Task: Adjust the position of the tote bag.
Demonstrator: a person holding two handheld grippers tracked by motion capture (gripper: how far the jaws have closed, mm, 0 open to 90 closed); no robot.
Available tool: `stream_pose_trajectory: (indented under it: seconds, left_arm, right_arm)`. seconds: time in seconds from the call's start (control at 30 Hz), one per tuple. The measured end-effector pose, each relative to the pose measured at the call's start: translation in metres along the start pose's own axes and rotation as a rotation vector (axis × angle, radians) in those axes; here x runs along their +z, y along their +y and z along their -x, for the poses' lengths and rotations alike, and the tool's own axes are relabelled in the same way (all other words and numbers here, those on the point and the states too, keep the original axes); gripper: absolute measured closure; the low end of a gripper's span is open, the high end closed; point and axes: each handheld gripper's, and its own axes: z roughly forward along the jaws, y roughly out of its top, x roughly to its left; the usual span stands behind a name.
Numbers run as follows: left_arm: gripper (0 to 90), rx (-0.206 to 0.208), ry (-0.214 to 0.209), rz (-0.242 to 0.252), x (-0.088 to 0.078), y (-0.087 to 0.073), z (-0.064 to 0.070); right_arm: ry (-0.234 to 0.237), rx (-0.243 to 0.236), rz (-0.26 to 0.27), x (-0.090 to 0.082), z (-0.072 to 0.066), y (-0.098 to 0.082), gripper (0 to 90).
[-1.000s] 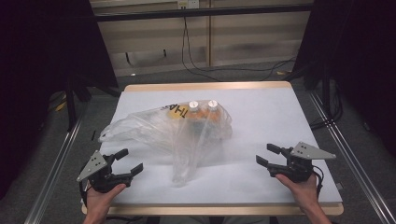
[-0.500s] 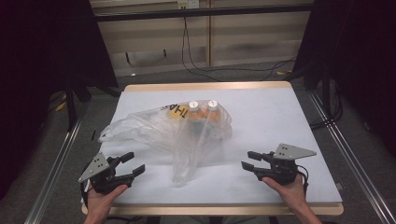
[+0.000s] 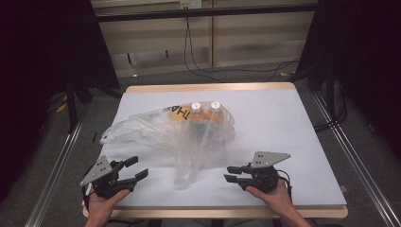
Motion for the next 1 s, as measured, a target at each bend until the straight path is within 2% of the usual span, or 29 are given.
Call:
stream_pose_trajectory:
  seconds: [0.03, 0.17, 0.2, 0.33, 0.5, 0.6, 0.77, 0.83, 0.9, 1.0]
  left_arm:
    - [36.3, -0.002, -0.001, -0.001, 0.001, 0.000, 0.001]
    - [37.3, 0.007, -0.004, -0.006, 0.003, 0.001, 0.003]
    - [37.5, 0.023, -0.006, -0.015, 0.003, 0.001, 0.002]
    - [40.9, 0.012, -0.015, -0.011, 0.003, 0.001, 0.003]
    - [41.3, -0.014, -0.002, -0.011, 0.002, 0.000, 0.001]
    - [41.3, -0.017, 0.001, -0.011, 0.001, -0.001, 0.000]
    - [40.8, -0.006, 0.001, -0.016, 0.001, 0.000, 0.000]
    - [40.4, -0.022, 0.000, -0.007, 0.002, 0.000, 0.001]
    - [40.0, -0.007, 0.001, -0.017, 0.000, 0.000, 0.000]
    - [39.9, -0.016, 0.002, -0.015, 0.000, -0.001, -0.001]
  right_arm:
    - [0.022, 0.003, -0.002, 0.004, -0.001, 0.001, 72.0]
    - [0.062, -0.010, -0.034, 0.017, -0.009, 0.002, 76.1]
    - [0.079, -0.018, -0.052, 0.021, -0.011, 0.003, 77.2]
    - [0.109, -0.025, -0.068, 0.034, -0.016, 0.007, 80.3]
    - [0.139, -0.035, -0.077, 0.055, -0.021, 0.015, 81.6]
    - [0.160, -0.054, -0.095, 0.073, -0.024, 0.021, 83.1]
    - [0.181, -0.067, -0.101, 0.087, -0.028, 0.028, 85.0]
    - [0.190, -0.077, -0.115, 0.096, -0.030, 0.030, 84.2]
    - [0.188, -0.093, -0.133, 0.105, -0.031, 0.031, 80.9]
    - [0.197, -0.108, -0.151, 0.115, -0.033, 0.033, 79.8]
